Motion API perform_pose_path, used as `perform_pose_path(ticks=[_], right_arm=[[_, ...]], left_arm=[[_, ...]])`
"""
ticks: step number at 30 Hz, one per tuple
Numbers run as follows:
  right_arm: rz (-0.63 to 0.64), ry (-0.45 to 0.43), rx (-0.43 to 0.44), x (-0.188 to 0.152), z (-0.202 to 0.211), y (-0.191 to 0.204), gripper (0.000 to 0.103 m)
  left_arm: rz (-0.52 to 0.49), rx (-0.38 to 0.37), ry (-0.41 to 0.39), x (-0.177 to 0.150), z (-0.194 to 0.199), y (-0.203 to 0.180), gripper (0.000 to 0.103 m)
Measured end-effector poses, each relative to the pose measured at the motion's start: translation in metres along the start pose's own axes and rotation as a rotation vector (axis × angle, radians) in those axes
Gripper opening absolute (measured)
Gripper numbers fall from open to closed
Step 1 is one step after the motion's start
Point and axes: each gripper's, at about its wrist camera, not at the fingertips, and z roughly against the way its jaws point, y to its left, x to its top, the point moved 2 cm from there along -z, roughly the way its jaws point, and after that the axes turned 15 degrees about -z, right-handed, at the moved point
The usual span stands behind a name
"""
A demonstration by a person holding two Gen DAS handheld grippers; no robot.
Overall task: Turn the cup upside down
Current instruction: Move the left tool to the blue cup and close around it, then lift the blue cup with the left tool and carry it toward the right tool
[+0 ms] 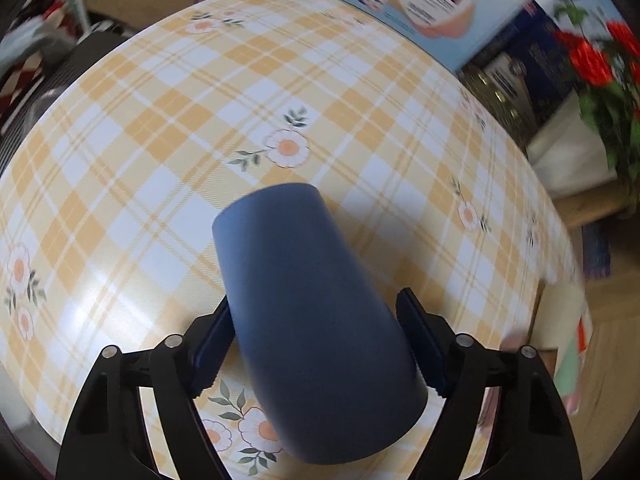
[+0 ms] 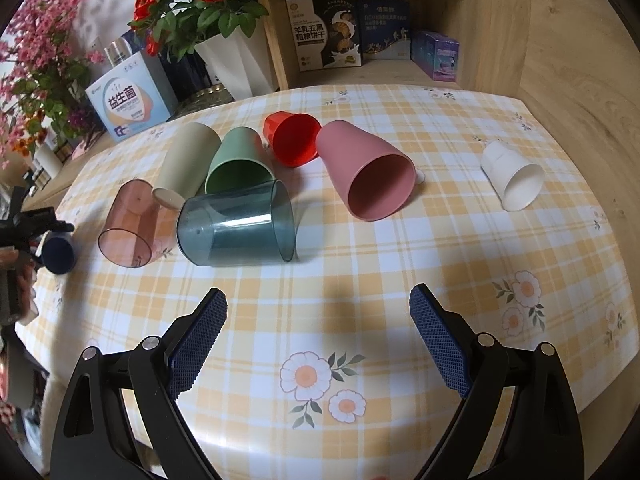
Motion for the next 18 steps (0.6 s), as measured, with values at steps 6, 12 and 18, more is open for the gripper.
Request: perform_pose_path(ticks=[6, 12, 18], right_arm=[[-0.025, 0.025, 0.011, -0.002, -0.004, -0.003, 0.09], [-0.021, 0.024, 0.014, -0.004, -0.002, 0.0, 0.09], [-0.034, 0.011, 0.022, -0.001, 0.004, -0.003, 0.09]], left_arm=[[-0.023, -0.021, 0.032, 0.007, -0.003, 0.003, 0.074], [-0.076, -0.009, 0.039, 0.006, -0.003, -0.004, 0.067], [-0.12, -0.045, -0.014, -0.019, 0.017, -0.016, 0.065]])
